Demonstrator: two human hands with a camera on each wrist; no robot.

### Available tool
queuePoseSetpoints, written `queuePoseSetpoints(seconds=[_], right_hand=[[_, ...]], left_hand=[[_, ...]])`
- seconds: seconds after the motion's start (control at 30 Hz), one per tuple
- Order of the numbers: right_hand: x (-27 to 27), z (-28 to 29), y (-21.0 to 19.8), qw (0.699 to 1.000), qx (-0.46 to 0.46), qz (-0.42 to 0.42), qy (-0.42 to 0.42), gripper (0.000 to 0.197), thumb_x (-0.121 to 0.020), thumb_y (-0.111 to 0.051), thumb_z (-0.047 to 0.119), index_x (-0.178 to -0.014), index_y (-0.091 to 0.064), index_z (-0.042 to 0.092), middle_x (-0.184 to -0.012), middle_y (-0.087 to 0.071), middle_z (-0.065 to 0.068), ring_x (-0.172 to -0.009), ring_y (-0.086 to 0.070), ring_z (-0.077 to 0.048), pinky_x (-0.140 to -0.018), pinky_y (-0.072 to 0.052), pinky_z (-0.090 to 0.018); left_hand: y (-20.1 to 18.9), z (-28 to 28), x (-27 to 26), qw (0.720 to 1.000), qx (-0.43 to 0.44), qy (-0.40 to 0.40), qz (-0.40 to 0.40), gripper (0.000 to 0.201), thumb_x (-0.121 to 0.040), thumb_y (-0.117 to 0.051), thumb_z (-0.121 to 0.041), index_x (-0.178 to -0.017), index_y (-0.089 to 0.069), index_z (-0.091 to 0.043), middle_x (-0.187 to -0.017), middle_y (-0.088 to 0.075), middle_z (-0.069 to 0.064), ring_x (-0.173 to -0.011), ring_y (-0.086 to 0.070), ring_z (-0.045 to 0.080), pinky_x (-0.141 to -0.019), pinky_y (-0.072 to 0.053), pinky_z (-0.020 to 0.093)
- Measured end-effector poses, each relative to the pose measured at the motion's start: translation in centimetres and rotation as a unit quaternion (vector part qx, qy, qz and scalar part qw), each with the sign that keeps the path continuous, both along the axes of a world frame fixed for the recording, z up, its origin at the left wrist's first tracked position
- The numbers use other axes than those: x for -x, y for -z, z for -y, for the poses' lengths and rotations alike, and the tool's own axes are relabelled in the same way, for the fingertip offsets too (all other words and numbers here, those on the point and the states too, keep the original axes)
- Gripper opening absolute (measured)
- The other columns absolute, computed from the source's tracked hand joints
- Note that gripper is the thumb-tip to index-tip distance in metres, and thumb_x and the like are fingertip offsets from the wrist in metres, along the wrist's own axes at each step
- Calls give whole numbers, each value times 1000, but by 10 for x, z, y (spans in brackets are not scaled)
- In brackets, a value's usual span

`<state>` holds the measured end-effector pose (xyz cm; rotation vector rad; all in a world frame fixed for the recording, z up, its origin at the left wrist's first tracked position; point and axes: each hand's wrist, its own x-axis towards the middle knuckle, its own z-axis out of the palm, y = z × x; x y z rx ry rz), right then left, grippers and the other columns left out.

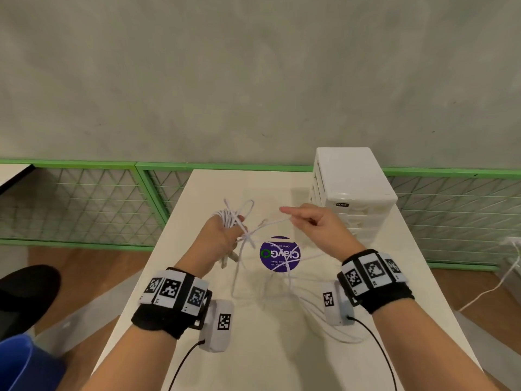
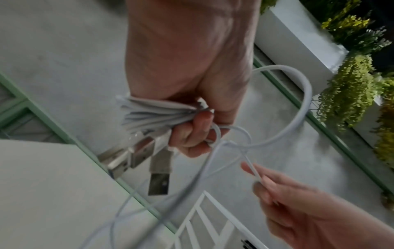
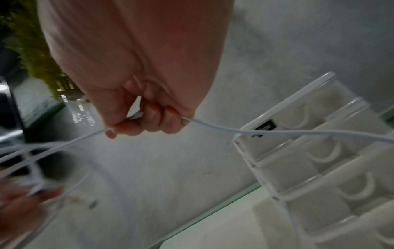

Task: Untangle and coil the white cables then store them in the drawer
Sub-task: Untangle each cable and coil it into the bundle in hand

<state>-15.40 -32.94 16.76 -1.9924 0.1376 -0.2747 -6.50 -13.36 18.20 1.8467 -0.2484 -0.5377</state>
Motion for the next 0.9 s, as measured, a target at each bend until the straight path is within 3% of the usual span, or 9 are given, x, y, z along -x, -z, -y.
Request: queuePoseSetpoints(seconds=[0.17,0.23,0.3,0.43,0.5,0.6,0.73,0.8,0.9], right_hand=[[14,53,12,976,-55,5,211,16,-81,-70,23,-96,-73,20,-94,-70,2,-89,-62,-10,-85,-44,-23],[17,67,28,952,9,-57,299,19,-85,-66,25,-100,-72,15,-101,-70,-3,-91,-61,-15,-81,-41,-24],[17,71,45,931,86,-130,329,23,-88,-61,26,-103,-71,12,-110,-69,-5,-99,-60,-22,-84,-41,-26],[5,41,51,966,152,-69,197,27,-91,-56,15,-116,-65,15,-128,-58,-6,-122,-48,-23,-107,-35,-36],[0,12,35,991,121,-20,51,32,-92,-53,10,-120,-62,22,-128,-56,3,-123,-46,-11,-110,-30,-25],[-1,-20,10,998,50,1,-45,38,-92,-44,3,-115,-64,25,-115,-59,12,-110,-51,2,-93,-33,-3],[-2,-33,-7,997,-66,-14,-45,27,-95,-45,13,-109,-69,19,-82,-64,10,-70,-55,-14,-62,-41,-15],[-5,-31,-7,999,1,-5,-42,20,-90,-58,28,-103,-72,22,-84,-63,7,-69,-54,-5,-63,-41,-18],[-5,-15,-6,999,32,-4,-6,15,-83,-68,28,-92,-76,20,-76,-55,8,-62,-48,5,-63,-37,-12]], left_hand=[[0,-23,-16,999,18,-39,-14,11,-91,-47,0,-92,-53,-9,-54,-37,3,-29,-31,8,-34,-43,21],[2,-24,-18,999,26,-41,-18,13,-91,-46,0,-91,-53,-11,-49,-37,0,-30,-30,8,-44,-49,30],[3,-18,-16,999,25,-35,-10,15,-92,-45,0,-89,-53,-11,-50,-39,-1,-31,-30,8,-45,-40,26],[0,-2,-4,999,49,-17,-12,15,-91,-44,2,-89,-52,-11,-54,-35,3,-32,-29,8,-34,-35,17],[0,6,0,998,59,-14,-11,14,-91,-44,2,-89,-52,-10,-56,-36,4,-32,-32,8,-34,-34,17],[-2,13,1,997,70,-34,3,12,-91,-43,3,-93,-51,-6,-58,-38,5,-29,-36,6,-32,-35,16],[-1,12,-2,997,66,-38,33,12,-90,-42,4,-89,-48,-6,-55,-37,6,-30,-35,7,-32,-35,16],[1,9,-5,997,60,-33,39,13,-90,-42,4,-85,-47,-7,-55,-36,6,-30,-34,8,-34,-39,20],[4,3,-11,998,18,-38,47,18,-92,-42,0,-78,-48,-11,-53,-40,7,-30,-40,12,-52,-50,37]])
